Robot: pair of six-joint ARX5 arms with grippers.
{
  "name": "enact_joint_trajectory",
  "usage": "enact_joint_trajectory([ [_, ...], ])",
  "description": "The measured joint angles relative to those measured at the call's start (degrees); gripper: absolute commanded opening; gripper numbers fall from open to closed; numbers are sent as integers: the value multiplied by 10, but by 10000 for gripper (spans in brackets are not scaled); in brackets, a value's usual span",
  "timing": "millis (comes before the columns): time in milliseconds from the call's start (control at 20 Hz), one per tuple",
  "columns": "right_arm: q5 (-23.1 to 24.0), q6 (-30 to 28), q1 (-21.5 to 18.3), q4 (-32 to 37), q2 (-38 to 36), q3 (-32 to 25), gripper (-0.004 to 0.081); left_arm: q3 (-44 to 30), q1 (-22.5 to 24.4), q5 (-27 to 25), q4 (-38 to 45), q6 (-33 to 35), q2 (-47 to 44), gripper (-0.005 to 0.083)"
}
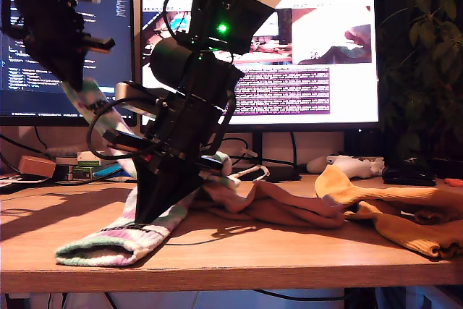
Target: Pair up the socks based on colour and pattern, by placing them on top of one another
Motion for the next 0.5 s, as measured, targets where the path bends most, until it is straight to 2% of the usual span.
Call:
enact_joint_trajectory([
  [500, 0, 1, 0, 1, 0, 0, -13, 28, 0, -30, -5, 21, -43, -20],
])
